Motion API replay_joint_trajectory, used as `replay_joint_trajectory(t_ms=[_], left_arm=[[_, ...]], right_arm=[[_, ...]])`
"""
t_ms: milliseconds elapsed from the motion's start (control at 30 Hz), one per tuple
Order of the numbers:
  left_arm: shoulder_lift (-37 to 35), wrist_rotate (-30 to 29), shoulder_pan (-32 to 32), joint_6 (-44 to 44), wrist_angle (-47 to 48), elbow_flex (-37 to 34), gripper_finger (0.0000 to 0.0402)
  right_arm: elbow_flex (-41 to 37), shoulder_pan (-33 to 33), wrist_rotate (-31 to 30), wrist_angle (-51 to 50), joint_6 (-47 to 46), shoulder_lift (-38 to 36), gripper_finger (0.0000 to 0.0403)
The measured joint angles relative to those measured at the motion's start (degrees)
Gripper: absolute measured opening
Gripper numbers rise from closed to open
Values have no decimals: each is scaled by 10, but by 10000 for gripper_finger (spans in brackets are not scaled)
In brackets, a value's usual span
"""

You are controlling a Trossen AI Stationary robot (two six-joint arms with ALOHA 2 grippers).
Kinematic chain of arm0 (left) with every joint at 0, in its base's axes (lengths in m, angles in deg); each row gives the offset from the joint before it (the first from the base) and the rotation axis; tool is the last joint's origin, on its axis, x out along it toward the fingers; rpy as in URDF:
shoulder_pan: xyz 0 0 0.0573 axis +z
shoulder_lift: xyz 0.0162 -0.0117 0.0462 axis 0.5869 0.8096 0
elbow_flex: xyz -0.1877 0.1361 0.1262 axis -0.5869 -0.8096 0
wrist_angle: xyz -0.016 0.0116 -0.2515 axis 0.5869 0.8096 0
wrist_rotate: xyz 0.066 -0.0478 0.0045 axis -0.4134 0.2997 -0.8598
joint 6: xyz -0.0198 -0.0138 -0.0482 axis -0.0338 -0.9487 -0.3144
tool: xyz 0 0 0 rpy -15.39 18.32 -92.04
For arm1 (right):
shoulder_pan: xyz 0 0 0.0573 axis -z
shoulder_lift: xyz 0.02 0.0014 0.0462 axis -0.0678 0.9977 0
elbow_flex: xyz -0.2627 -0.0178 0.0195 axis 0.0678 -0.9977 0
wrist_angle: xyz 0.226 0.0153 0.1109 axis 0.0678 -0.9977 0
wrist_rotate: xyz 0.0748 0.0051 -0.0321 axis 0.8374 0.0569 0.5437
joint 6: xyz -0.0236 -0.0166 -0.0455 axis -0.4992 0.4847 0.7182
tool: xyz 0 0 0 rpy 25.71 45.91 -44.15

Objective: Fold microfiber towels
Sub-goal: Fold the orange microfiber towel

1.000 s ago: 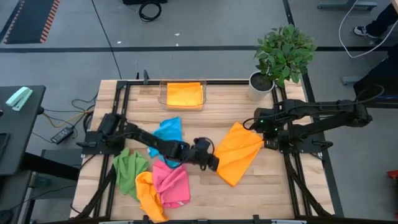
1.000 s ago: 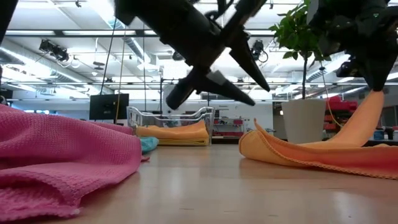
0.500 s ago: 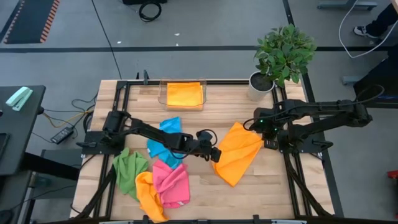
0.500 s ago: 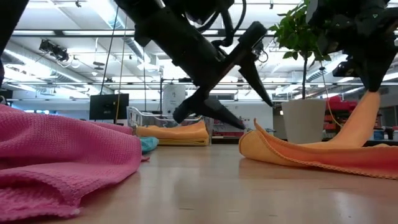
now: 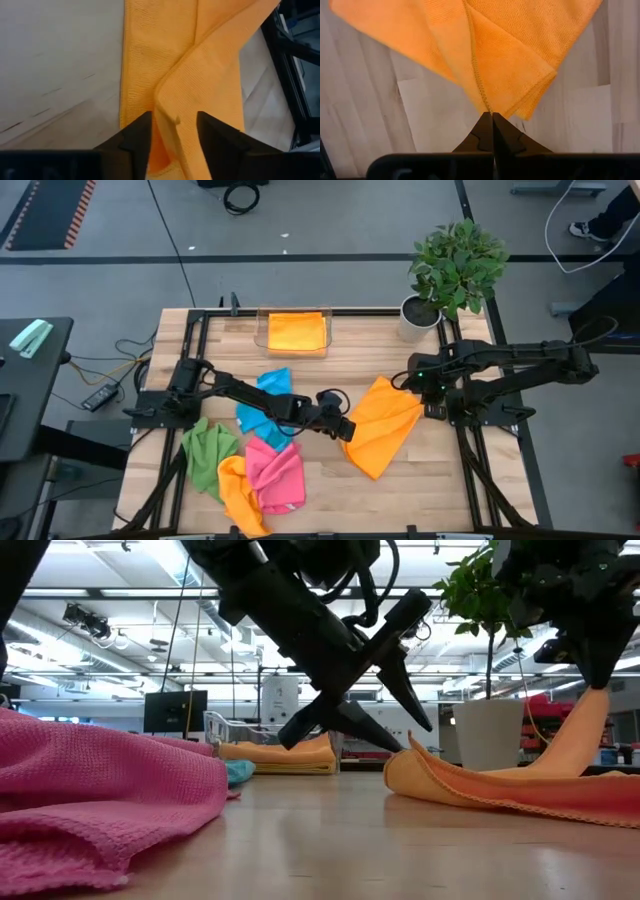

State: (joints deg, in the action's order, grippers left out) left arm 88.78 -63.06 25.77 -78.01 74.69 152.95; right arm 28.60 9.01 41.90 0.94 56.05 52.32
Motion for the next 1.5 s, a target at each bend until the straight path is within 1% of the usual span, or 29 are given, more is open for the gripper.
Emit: replay_joint_trajectory(t_ms=[100, 267, 300, 367, 467, 533, 700, 800, 900, 967, 1067, 1133, 1267, 1400, 1500], left_arm=[[0, 0, 0, 8, 1, 0, 114], [0, 0, 0, 20, 1, 0, 19], [0, 0, 0, 24, 1, 0, 12], [0, 10, 0, 40, 1, 0, 11], [-19, 61, -3, 89, 0, -1, 6], [-44, 89, -16, 114, 9, 0, 7], [-76, 105, -59, 120, 44, 0, 5], [-77, 110, -74, 127, 16, 0, 6], [-78, 129, -85, 182, -33, 1, 5], [-78, 119, -88, 187, -30, 1, 4], [-77, 90, -86, 142, -47, 0, 6], [-76, 77, -82, 136, -80, 0, 8], [-75, 46, -77, 151, -110, 0, 4], [-68, 20, -81, 138, -128, 0, 7], [-47, 1, -92, 98, -171, 0, 4]], right_arm=[[0, 0, 0, 0, -3, 0, 0], [0, 0, -3, 0, -4, 0, 0], [0, 0, -3, 0, -4, 0, 0], [0, 0, -3, 0, -5, 0, 0], [0, 0, -2, 0, -5, 0, 0], [4, 0, -2, -1, -5, 0, 0], [38, 0, 7, 13, -5, 0, 0], [65, 0, 16, 2, -5, 0, 0], [90, 0, 16, -18, 11, 0, 0], [104, 0, 7, -30, 23, 0, 0], [119, 0, -2, -70, 28, 0, 0], [124, 0, -2, -120, 17, -1, 0], [124, 0, 0, -214, -8, -2, 0], [124, 0, 21, -212, -30, -7, 0], [125, -1, 32, -215, -55, -6, 0]])
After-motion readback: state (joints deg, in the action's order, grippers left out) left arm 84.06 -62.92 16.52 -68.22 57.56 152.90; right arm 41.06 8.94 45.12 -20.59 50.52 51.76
